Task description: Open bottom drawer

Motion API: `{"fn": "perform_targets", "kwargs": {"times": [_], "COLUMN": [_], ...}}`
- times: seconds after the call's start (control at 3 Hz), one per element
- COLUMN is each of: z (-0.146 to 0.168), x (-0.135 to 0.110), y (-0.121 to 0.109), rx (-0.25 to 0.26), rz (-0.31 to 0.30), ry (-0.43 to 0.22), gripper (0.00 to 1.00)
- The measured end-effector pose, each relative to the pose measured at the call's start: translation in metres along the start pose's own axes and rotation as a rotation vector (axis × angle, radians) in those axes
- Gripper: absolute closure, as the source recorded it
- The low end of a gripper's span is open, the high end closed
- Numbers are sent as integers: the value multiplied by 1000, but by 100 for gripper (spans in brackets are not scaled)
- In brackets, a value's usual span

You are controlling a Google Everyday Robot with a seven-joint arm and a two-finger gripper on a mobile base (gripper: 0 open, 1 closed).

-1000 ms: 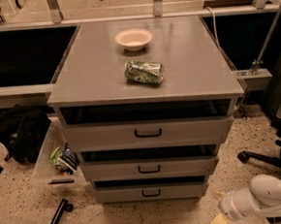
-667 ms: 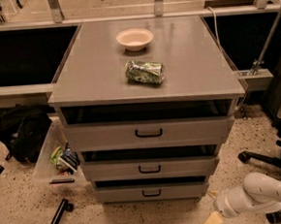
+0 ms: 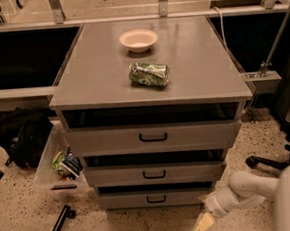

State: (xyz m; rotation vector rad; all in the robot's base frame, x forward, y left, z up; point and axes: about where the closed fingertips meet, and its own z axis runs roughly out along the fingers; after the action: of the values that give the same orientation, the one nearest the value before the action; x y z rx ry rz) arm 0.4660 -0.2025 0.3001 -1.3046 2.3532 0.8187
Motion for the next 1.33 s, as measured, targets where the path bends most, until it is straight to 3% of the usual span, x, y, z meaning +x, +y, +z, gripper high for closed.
{"fn": "perform_targets", "kwargs": {"times": [0.33,0.67,1.0,1.33], "z": [41,65,65,63], "x": [-21,-34,-34,-16], "y": [-11,-18,-17,-5], "rx": [-83,-131,-131,-79], "rz": [-46,-74,-74,-89], "ry": [37,58,58,55], "gripper": [0,0,0,0]}}
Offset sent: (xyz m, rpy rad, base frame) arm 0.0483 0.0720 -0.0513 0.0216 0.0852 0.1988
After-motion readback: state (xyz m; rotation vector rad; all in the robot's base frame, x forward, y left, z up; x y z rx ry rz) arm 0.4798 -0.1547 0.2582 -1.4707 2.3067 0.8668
